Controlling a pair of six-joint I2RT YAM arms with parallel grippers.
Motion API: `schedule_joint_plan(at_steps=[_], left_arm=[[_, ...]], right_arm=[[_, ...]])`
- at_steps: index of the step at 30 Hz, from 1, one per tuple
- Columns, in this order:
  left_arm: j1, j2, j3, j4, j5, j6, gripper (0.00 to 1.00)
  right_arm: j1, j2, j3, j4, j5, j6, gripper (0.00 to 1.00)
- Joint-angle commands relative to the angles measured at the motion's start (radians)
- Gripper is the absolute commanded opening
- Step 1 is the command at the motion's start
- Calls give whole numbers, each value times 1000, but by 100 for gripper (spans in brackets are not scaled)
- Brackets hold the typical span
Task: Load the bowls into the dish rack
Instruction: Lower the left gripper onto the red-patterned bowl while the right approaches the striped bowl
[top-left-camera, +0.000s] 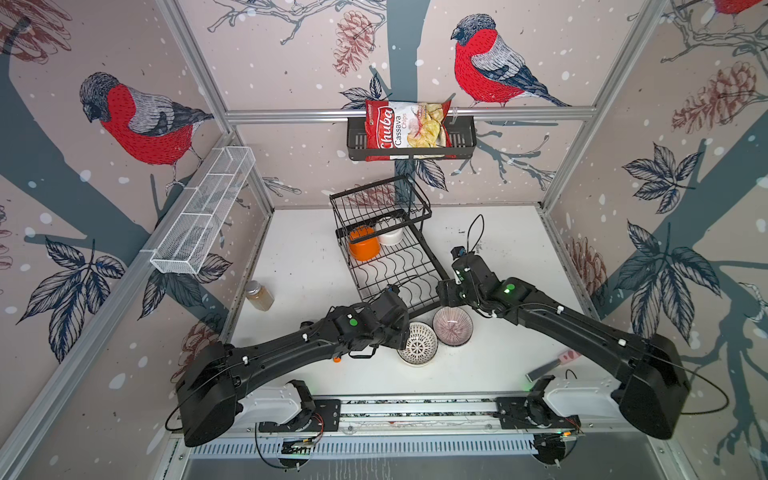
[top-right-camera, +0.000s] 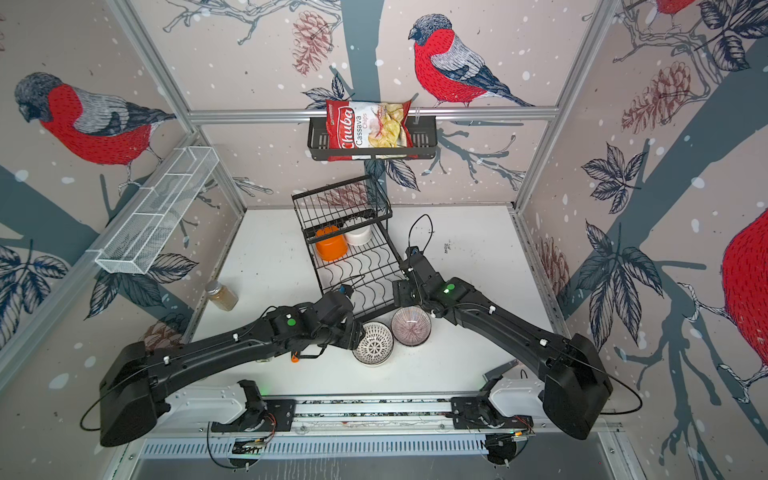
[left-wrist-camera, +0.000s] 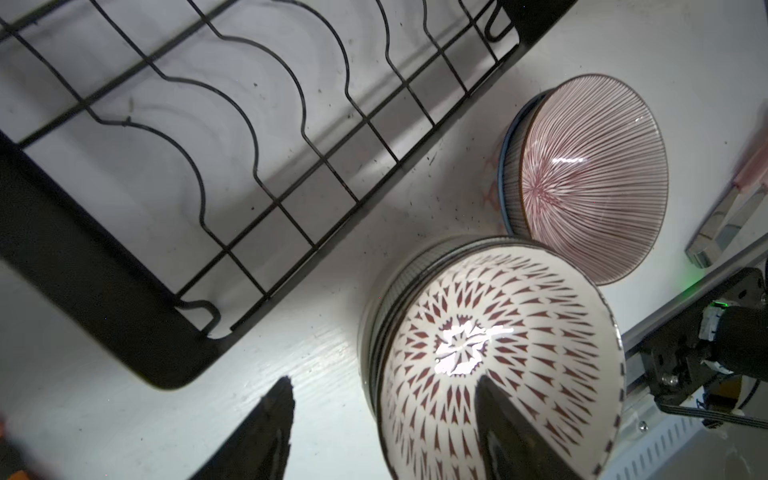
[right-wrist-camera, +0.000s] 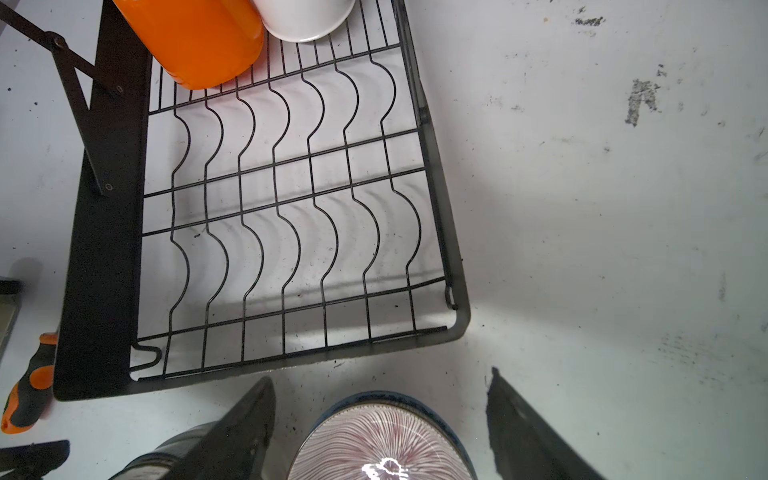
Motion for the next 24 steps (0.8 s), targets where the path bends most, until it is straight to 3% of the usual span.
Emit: schedule_joint_plan(at_steps=[1,10,24], left_arm=[[-9,26,27,-41,6,-12,66],[-12,134,90,-102,18,-13,47],[-16,182,120,-125,13,-9,35]], right_arm=[[1,8,-9,34,27,-11,80],[0,13,-36,63,28,-22,79],[-1,15,-66,85,25,-29,79]])
